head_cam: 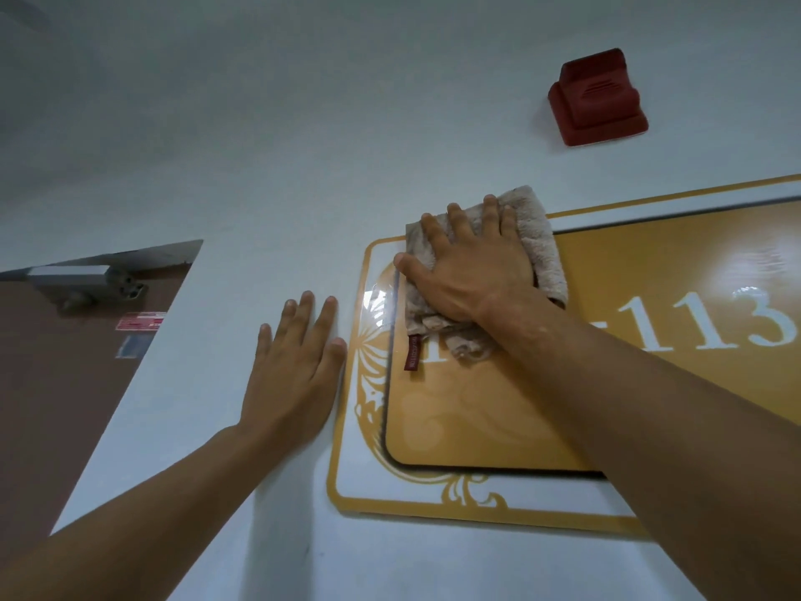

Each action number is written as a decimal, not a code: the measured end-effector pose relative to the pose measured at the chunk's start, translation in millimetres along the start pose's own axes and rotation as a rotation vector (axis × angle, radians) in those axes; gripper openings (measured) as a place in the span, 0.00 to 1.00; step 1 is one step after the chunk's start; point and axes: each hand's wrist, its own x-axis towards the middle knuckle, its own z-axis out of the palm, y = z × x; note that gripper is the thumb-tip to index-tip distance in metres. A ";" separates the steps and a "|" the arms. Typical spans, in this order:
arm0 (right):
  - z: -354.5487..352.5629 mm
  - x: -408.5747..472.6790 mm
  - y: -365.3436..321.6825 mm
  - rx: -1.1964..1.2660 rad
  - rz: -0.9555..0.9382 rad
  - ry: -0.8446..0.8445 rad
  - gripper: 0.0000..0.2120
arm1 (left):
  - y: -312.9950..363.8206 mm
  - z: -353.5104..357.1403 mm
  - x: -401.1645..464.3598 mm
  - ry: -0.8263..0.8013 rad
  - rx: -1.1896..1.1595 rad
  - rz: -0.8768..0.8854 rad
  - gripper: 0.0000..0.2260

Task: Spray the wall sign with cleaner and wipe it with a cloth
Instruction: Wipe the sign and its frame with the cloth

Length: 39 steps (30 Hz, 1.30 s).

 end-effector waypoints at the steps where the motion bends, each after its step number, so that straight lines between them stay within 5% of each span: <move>1: -0.2 0.9 -1.2 -0.002 0.001 -0.004 0.41 | 0.5 -0.5 0.5 0.002 -0.009 0.004 0.29; 10: 8.1 11.2 -59.4 0.007 -0.034 -0.012 0.40 | 4.6 -4.3 -1.9 0.025 -0.019 0.004 0.29; 39: 9.1 9.2 -63.9 -0.025 -0.120 -0.032 0.36 | 5.5 -2.4 -3.6 0.070 -0.047 -0.004 0.29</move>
